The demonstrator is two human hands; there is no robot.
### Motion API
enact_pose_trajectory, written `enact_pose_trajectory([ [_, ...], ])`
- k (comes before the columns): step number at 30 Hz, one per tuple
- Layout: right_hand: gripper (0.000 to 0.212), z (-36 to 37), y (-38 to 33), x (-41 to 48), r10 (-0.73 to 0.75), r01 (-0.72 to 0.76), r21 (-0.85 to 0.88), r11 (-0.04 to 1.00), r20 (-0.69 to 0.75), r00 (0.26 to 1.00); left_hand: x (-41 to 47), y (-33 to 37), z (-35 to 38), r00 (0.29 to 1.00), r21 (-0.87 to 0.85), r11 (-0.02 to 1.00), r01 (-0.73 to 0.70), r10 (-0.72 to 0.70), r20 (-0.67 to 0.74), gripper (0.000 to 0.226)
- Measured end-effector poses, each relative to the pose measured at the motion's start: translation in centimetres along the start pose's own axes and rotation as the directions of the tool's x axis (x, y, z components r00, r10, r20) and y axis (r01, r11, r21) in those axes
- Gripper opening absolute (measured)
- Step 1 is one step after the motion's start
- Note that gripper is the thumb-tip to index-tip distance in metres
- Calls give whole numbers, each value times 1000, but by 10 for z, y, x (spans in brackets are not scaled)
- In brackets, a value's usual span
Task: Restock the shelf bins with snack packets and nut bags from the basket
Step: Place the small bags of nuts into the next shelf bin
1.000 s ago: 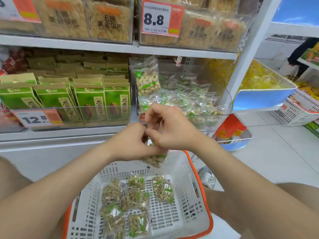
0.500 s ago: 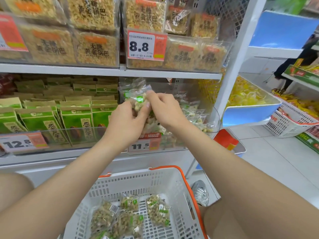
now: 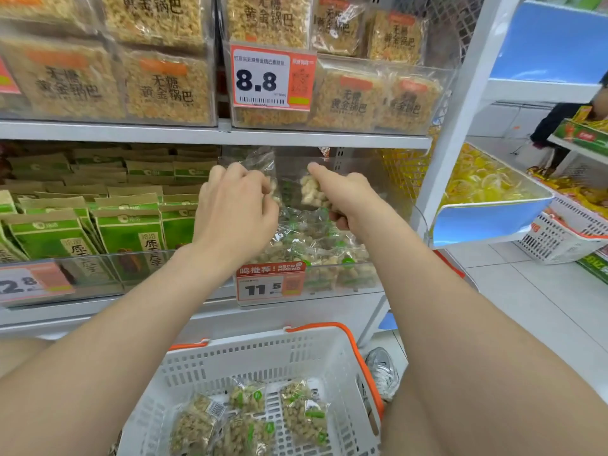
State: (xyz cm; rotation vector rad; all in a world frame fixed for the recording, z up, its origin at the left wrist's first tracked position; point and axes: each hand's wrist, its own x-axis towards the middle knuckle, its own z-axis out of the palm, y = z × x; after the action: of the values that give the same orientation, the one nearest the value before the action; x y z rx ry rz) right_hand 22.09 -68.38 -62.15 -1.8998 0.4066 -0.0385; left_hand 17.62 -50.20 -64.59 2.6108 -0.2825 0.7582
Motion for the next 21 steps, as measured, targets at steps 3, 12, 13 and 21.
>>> enact_pose_trajectory([
  [3, 101, 6, 3, 11, -28, 28, -4, 1000, -16, 999, 2, -1, 6, 998, 121, 993, 1, -10, 67, 34],
  [12, 54, 41, -1, 42, -238, 106, -435, 894, -262, 935, -8, -11, 26, 995, 277, 960, -39, 12, 100, 41],
  [13, 55, 43, -2, 45, -240, 96, -454, 886, -273, 932, -10, -12, 29, 996, 288, 956, -45, 22, 83, 41],
  [21, 65, 67, -15, 83, -301, 168, -461, 871, -233, 925, -10, -17, 40, 998, 337, 939, -65, 57, 34, 38],
])
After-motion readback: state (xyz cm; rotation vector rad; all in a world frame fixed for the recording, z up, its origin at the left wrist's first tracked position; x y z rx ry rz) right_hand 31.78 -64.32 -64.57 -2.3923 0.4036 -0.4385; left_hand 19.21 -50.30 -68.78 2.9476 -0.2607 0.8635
